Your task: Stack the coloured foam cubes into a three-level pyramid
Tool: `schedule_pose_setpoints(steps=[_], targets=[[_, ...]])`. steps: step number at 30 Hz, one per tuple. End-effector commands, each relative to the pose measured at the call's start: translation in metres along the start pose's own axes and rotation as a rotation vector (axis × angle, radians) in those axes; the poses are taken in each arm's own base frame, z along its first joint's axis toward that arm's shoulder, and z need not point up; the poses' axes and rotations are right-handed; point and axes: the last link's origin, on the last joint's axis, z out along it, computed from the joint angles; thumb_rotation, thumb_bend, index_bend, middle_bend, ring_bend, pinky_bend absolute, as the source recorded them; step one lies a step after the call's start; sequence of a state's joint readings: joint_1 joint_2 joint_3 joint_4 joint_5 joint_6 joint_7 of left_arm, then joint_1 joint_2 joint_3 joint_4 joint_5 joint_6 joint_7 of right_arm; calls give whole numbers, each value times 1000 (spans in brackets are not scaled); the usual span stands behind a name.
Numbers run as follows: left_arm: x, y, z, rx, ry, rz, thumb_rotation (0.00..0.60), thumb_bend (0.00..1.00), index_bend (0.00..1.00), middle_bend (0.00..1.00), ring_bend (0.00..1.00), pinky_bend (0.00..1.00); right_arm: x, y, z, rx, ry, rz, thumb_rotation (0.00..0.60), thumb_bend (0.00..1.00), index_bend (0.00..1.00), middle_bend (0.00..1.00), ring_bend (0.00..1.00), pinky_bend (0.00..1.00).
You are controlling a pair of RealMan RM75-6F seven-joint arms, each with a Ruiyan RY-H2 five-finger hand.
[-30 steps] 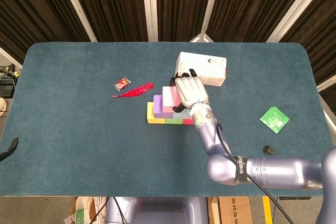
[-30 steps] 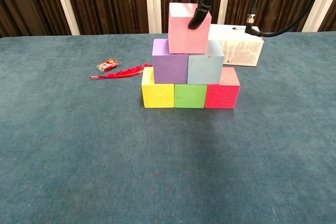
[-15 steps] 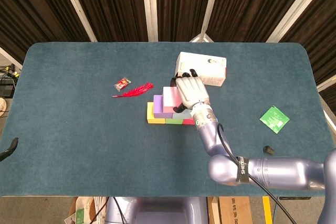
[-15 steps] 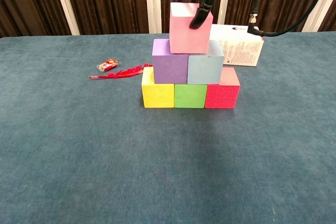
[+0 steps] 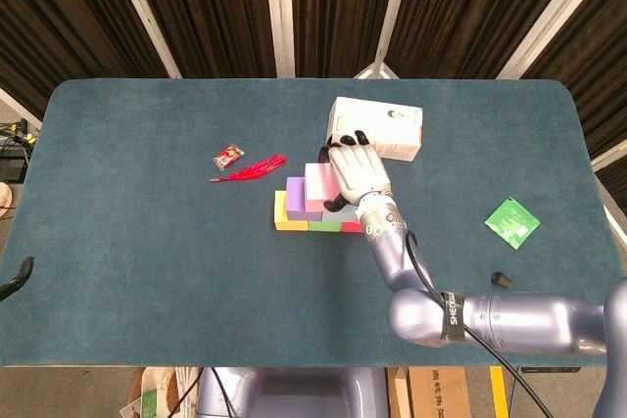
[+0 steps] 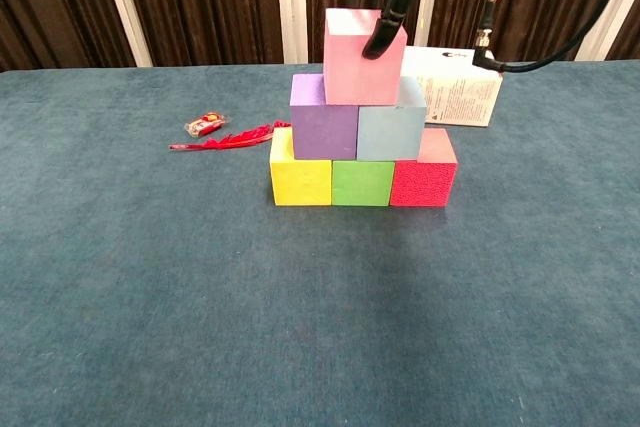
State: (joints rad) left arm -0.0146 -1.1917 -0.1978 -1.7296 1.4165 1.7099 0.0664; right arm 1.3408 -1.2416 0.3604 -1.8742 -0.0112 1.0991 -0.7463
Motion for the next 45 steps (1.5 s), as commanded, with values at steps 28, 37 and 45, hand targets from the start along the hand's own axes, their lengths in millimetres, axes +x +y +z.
schedule_pose_setpoints(steps=[28,37,45], targets=[[0,0,1,1,25,-10,600,305,7,0,0,0,2,-2,-6,22,-23,-15,600,198,28,86,1,0],[-1,-2,5,8,42,-4,600,305,7,0,0,0,21,3,-20,69,57,70,600,58,0,0,0,0],[-4,-1,5,-1,19,-16,600,305,5,0,0,0,42,50,-58,69,219,158,600,56,0,0,0,0]])
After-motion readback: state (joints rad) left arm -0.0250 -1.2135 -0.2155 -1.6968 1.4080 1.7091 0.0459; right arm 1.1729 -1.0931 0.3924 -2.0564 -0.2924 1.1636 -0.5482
